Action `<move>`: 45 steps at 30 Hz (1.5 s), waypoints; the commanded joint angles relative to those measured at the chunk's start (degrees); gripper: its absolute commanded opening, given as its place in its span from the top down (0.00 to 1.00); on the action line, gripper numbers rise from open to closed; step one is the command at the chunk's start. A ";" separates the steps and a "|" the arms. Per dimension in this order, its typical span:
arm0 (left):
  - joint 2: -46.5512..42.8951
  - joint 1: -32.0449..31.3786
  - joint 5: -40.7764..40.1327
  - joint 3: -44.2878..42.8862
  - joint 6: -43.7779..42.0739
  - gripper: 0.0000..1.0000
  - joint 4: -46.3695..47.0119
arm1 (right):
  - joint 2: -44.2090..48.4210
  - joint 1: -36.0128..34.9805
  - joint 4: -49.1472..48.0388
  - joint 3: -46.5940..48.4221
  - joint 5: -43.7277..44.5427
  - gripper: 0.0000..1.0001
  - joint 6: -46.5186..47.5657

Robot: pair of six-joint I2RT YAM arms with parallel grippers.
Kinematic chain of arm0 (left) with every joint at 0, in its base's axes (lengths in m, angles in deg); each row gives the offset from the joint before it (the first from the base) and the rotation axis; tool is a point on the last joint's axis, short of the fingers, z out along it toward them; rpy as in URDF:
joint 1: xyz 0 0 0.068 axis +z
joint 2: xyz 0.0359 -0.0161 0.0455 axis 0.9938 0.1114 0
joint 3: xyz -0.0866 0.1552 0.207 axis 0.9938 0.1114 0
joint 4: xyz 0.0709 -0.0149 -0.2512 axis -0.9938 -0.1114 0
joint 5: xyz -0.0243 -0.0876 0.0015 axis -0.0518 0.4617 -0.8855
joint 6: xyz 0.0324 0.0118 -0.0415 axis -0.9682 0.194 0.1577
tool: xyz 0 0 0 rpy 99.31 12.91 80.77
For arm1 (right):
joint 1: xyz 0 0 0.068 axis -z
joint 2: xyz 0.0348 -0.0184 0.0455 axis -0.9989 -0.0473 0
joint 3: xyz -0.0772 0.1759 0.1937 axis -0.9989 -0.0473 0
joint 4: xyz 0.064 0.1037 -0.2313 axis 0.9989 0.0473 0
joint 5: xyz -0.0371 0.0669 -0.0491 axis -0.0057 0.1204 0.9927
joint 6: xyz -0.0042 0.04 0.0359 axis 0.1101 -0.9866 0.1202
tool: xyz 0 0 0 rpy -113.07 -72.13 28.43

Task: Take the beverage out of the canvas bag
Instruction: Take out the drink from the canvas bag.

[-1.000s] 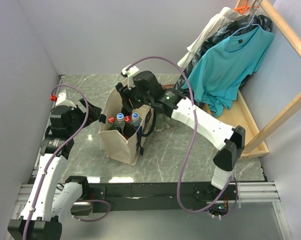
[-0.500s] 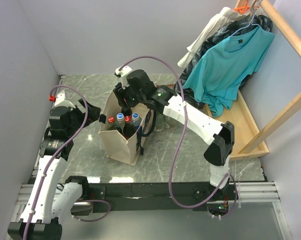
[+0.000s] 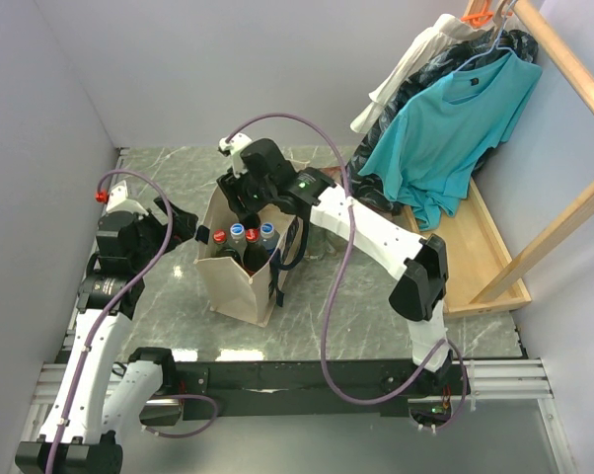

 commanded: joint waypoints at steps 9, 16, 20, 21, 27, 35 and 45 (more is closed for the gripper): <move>-0.86 0.21 -1.69 -0.72 -0.73 0.04 0.47 | -2.32 -0.28 2.22 5.42 2.17 0.35 0.66; -0.42 0.21 -1.16 -0.20 -0.55 0.04 1.52 | -2.85 -0.28 2.48 5.59 3.13 0.36 0.31; 0.19 0.21 -0.45 -0.11 -0.20 0.04 1.97 | -3.02 -0.11 2.13 5.94 3.14 0.36 0.40; 0.19 0.21 -0.54 -0.11 -0.29 0.04 2.05 | -3.46 -0.02 2.39 6.38 3.22 0.36 0.40; -0.51 0.21 -1.69 -0.02 -0.72 0.04 1.44 | -5.40 0.33 3.71 9.02 2.87 0.37 0.40; -0.33 0.30 -1.51 0.16 -0.81 0.04 1.44 | -4.87 0.42 3.63 7.36 3.31 0.39 -0.22; -0.25 0.21 -1.51 0.25 -0.72 0.04 1.62 | -4.26 0.42 4.59 6.74 5.15 0.41 -0.40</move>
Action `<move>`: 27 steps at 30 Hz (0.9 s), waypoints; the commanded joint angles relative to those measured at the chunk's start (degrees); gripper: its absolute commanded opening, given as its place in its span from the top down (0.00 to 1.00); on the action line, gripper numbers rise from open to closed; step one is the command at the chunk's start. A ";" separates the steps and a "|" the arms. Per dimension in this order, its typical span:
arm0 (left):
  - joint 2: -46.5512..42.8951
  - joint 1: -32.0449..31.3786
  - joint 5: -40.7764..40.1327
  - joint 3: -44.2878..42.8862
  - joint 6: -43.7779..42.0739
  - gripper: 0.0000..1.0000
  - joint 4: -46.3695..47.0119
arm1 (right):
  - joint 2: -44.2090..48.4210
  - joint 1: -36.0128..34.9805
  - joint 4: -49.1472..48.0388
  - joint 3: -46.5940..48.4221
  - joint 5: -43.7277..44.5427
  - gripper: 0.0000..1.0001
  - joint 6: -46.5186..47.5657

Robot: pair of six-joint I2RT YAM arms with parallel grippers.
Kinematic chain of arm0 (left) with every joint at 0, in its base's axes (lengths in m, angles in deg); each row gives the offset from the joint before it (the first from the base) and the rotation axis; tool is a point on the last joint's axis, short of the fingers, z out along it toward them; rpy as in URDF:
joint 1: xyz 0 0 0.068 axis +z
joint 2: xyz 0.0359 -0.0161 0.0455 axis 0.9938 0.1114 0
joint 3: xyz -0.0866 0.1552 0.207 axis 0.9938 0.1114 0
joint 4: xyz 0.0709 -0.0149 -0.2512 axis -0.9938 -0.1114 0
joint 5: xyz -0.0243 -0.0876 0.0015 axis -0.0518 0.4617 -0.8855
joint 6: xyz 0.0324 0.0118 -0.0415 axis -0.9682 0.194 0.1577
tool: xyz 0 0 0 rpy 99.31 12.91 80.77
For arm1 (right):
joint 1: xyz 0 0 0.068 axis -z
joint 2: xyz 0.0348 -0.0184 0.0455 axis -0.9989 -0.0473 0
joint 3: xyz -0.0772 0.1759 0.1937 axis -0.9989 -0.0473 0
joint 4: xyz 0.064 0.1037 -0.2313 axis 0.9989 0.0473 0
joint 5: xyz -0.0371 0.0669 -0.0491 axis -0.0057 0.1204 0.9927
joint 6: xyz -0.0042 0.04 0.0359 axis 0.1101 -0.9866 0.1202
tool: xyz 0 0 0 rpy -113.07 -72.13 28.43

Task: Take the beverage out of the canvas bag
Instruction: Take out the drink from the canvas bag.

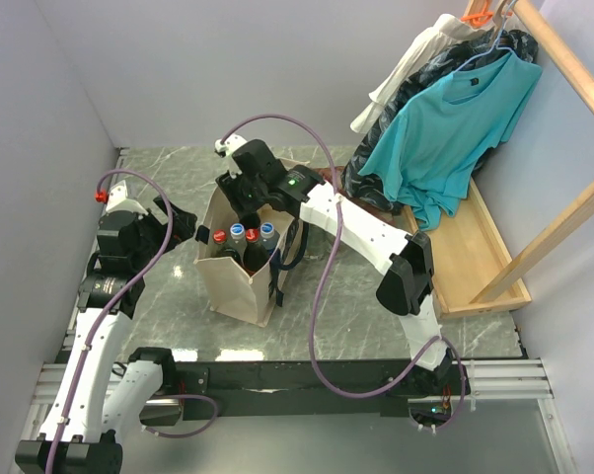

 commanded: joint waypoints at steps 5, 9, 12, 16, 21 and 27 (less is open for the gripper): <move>-0.14 0.21 0.02 0.25 -0.51 0.04 1.77 | 2.50 0.77 -0.75 -1.30 2.40 0.45 -0.50; -0.22 0.21 -0.33 0.16 -0.42 0.04 1.77 | 2.50 0.95 -0.84 -1.30 2.32 0.47 -0.33; -0.31 0.21 -0.15 0.25 -0.42 0.04 1.94 | 2.33 1.12 -1.10 -1.21 1.88 0.49 -0.07; -0.22 0.21 -0.24 0.25 -0.24 0.04 1.86 | 1.62 1.21 -0.57 0.02 1.35 0.55 -0.24; -0.13 0.21 -0.15 0.24 -0.42 0.04 1.86 | 1.53 1.30 -0.83 0.11 1.00 0.57 -0.24; -0.22 0.21 -0.33 0.33 -0.59 0.04 1.77 | 1.27 1.30 -0.57 0.55 0.21 0.84 -0.15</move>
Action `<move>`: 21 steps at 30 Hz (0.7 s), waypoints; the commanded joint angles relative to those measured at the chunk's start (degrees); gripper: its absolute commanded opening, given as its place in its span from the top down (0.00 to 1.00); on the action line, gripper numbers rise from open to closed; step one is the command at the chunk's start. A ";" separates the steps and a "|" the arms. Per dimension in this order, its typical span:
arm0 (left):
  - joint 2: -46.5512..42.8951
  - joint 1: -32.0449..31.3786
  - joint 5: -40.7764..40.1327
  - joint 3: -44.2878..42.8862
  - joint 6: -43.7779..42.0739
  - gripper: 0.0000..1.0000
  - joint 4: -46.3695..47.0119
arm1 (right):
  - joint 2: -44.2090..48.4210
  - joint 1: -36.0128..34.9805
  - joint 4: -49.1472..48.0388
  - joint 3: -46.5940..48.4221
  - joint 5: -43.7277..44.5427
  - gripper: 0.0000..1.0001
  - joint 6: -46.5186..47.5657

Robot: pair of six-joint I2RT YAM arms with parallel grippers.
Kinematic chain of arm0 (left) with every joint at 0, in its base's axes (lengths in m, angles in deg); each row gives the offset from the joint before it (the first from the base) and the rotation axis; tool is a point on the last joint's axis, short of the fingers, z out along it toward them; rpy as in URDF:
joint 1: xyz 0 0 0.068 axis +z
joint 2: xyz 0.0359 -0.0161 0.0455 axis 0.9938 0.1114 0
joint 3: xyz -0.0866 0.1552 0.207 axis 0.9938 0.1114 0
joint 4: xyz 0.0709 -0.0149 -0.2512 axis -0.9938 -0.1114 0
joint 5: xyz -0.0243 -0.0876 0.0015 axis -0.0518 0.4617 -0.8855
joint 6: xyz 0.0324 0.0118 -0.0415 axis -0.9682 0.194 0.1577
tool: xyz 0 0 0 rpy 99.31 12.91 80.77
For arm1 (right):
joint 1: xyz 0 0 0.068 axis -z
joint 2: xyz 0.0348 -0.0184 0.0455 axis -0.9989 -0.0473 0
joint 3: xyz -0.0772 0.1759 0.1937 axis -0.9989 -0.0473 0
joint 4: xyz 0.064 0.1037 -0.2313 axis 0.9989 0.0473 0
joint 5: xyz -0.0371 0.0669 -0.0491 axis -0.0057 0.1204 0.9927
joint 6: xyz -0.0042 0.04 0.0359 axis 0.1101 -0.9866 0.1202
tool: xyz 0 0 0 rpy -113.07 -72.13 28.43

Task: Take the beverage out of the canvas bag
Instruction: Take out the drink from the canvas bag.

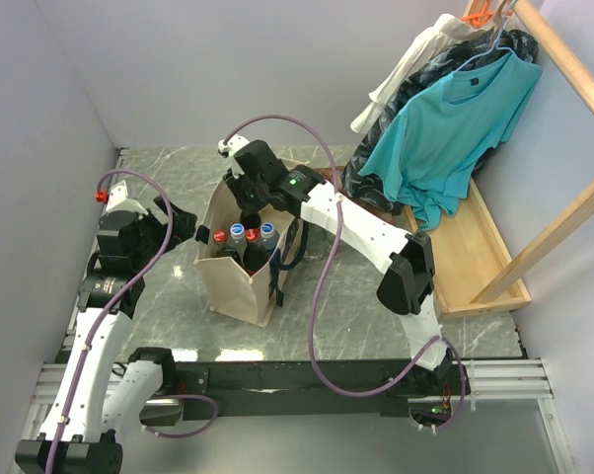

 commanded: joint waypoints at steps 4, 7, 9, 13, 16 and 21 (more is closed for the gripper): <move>-0.31 0.21 -0.35 0.16 -0.68 0.04 1.66 | 1.23 0.45 -0.88 1.93 -0.45 1.00 0.39; -0.31 0.21 -0.44 -0.11 -0.68 0.04 1.57 | 1.67 0.45 -1.66 1.67 -0.80 1.00 0.39; -0.22 0.21 -0.26 -0.19 -0.68 0.04 1.49 | 2.37 0.54 -2.54 1.23 -0.80 1.00 0.57; -0.22 0.21 -0.17 -0.37 -0.77 0.04 1.40 | 3.25 0.36 -3.60 1.84 -0.10 1.00 1.01; -0.31 0.21 -0.17 -0.72 -0.95 0.04 1.13 | 4.56 0.45 -5.00 1.14 0.43 1.00 1.18; -0.40 0.30 -0.09 -0.81 -0.77 0.04 1.22 | 5.97 0.45 -5.80 2.19 0.87 1.00 1.89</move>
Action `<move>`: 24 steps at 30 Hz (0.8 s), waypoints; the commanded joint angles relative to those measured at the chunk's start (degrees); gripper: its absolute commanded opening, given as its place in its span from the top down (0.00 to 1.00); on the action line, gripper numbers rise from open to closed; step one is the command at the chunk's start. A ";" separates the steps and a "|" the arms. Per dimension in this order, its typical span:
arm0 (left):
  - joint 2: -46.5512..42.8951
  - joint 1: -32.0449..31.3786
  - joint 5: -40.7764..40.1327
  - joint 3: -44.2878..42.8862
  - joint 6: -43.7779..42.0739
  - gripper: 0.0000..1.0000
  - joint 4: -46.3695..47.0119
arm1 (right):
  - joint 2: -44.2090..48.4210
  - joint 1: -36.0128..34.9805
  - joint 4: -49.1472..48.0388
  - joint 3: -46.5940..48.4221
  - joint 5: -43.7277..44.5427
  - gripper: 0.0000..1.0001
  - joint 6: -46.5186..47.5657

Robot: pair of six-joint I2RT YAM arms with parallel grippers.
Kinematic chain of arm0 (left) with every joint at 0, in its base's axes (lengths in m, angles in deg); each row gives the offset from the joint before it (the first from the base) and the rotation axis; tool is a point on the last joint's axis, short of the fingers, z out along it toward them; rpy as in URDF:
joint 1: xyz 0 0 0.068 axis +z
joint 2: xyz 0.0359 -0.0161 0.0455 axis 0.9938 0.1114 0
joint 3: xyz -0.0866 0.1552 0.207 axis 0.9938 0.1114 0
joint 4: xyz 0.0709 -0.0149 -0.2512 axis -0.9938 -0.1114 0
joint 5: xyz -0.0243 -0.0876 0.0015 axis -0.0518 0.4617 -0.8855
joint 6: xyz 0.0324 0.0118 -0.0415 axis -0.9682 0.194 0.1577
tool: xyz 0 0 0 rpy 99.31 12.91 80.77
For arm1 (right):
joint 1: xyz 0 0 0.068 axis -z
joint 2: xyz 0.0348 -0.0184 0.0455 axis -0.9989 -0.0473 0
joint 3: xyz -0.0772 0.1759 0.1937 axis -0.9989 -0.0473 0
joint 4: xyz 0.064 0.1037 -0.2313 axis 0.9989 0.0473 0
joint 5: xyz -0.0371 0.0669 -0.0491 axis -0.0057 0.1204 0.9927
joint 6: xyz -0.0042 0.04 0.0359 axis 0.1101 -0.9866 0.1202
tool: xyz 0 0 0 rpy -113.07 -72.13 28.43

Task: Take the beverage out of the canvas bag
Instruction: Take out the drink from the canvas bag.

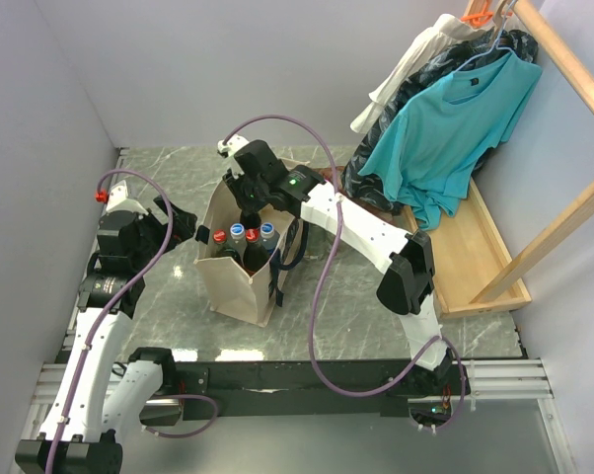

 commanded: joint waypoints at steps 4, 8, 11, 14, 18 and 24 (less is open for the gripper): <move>-0.79 0.21 -0.26 -0.55 -0.68 0.04 1.07 | 6.33 0.45 -5.80 3.07 1.26 1.00 1.28; -0.79 0.21 -0.09 -0.63 -0.51 0.04 0.98 | 6.68 0.45 -5.89 4.74 1.35 1.00 2.77; -0.97 0.21 -0.17 -0.81 -0.59 0.04 0.80 | 7.46 0.45 -6.33 5.36 1.18 1.00 2.77; -1.32 0.21 -0.44 -0.72 -0.51 0.04 0.72 | 8.17 0.45 -6.94 5.36 1.09 1.00 2.95; -1.58 0.21 -0.35 -0.55 -0.42 0.04 0.72 | 8.87 0.45 -7.47 5.97 0.91 1.00 3.03; -1.32 0.21 -0.79 -0.98 -0.16 0.04 0.45 | 9.84 0.45 -7.91 6.94 0.39 1.00 2.95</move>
